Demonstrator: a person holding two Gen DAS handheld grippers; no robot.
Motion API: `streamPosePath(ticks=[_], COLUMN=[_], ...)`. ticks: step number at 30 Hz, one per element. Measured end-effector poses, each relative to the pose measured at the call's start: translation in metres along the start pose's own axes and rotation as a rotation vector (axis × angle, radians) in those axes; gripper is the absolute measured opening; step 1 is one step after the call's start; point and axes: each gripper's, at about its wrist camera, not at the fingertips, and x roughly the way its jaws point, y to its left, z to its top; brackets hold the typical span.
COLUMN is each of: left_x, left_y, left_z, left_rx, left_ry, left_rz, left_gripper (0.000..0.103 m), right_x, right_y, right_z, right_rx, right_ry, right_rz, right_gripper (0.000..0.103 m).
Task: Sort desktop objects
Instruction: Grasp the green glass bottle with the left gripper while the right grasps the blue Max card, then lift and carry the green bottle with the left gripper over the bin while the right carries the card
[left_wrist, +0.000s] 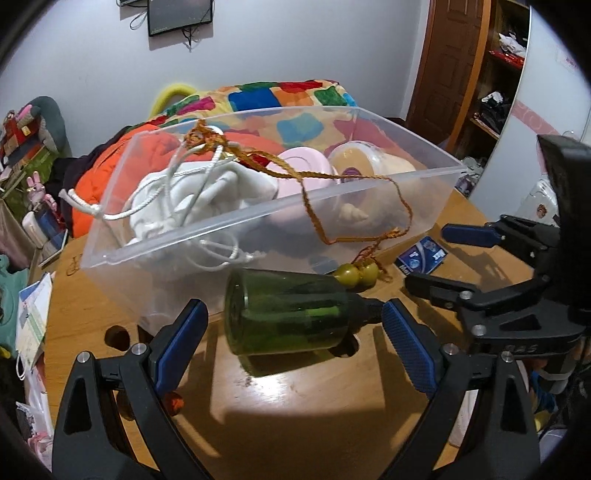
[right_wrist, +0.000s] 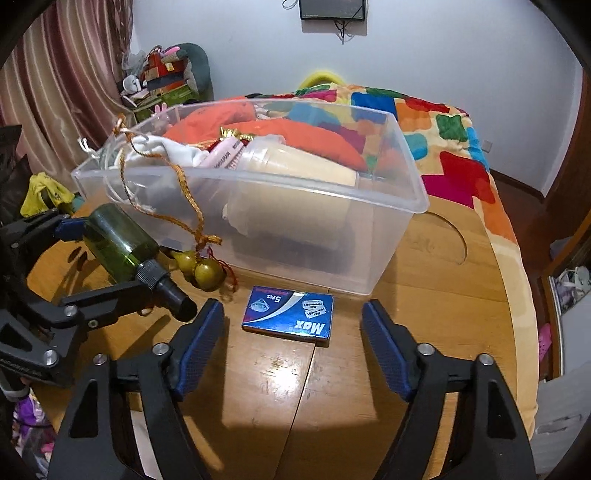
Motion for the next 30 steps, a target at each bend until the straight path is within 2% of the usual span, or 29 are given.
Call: streamPosePath(ticks=[2, 8, 9, 10, 15, 19, 23, 30], left_x=[0.001, 0.007, 0.007, 0.008, 0.008, 0.005, 0.002, -0.010], left_y=[0.000, -0.001, 0.000, 0.000, 0.003, 0.004, 0.004, 0.008], left_z=[0.000, -0.001, -0.002, -0.003, -0.005, -0.007, -0.009, -0.014], left_rx=[-0.013, -0.031, -0.038, -0.044, -0.059, -0.061, -0.052, -0.079], left_ry=[0.003, 0.031, 0.030, 0.032, 0.035, 0.022, 0.010, -0.010], left_rz=[-0.017, -0.023, -0.020, -0.019, -0.032, -0.033, -0.018, -0.038], left_gripper=[0.096, 0.095, 0.091, 0.083, 0.081, 0.077, 0.077, 0.077], right_x=[0.003, 0.004, 0.004, 0.004, 0.002, 0.000, -0.003, -0.016], right_y=[-0.001, -0.004, -0.004, -0.004, -0.002, -0.002, -0.004, -0.011], right_z=[0.000, -0.001, -0.001, -0.001, -0.003, -0.006, -0.010, -0.016], right_rx=[-0.001, 0.014, 0.014, 0.014, 0.006, 0.009, 0.025, 0.070], right_ry=[0.008, 0.005, 0.003, 0.000, -0.013, -0.016, -0.021, -0.045], right_rz=[0.001, 0.030, 0.030, 0.032, 0.049, 0.058, 0.077, 0.103], right_gripper=[0.066, 0.062, 0.061, 0.058, 0.047, 0.046, 0.046, 0.046])
